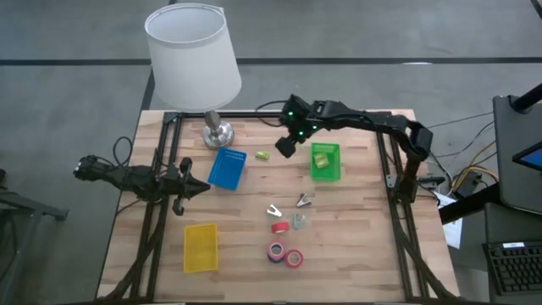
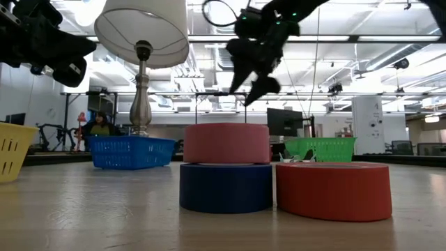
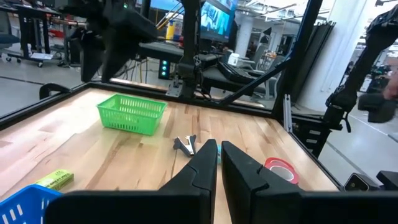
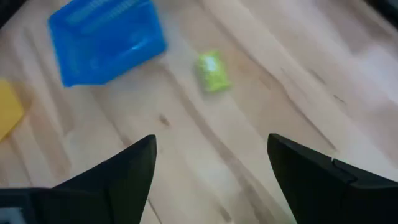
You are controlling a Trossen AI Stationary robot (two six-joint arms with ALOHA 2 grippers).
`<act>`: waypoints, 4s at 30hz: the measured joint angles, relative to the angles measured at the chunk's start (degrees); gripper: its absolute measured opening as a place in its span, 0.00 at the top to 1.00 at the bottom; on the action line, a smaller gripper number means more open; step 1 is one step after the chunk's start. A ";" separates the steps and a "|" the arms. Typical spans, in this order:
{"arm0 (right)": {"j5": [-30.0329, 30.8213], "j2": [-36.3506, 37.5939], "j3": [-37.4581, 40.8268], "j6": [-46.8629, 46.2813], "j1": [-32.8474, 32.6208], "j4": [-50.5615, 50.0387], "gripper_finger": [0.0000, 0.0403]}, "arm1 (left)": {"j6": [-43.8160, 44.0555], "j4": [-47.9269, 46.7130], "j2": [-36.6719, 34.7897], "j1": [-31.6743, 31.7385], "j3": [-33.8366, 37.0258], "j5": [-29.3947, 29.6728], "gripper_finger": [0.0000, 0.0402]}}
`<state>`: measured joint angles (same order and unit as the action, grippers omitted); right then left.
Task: Pick and place Stapler, Stapler remover, tape
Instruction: Put the green staple box into the green bin
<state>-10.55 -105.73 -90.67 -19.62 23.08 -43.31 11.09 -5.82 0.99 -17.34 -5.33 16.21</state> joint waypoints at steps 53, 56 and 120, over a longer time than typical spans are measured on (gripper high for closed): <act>0.80 -36.07 -35.85 10.53 -4.12 -16.92 0.35 | 0.00 -0.26 0.01 0.01 0.00 -0.02 0.94; 3.62 -36.42 -35.83 9.66 -4.05 -16.82 0.36 | 0.00 -0.27 0.02 0.00 0.00 -0.02 0.94; -5.05 -34.89 -38.21 -21.34 -2.94 -13.90 0.71 | 0.00 -0.27 0.00 0.00 -0.01 0.00 0.94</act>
<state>-15.60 -140.62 -128.88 -40.96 20.14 -57.21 11.09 -6.10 0.99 -17.34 -5.34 16.21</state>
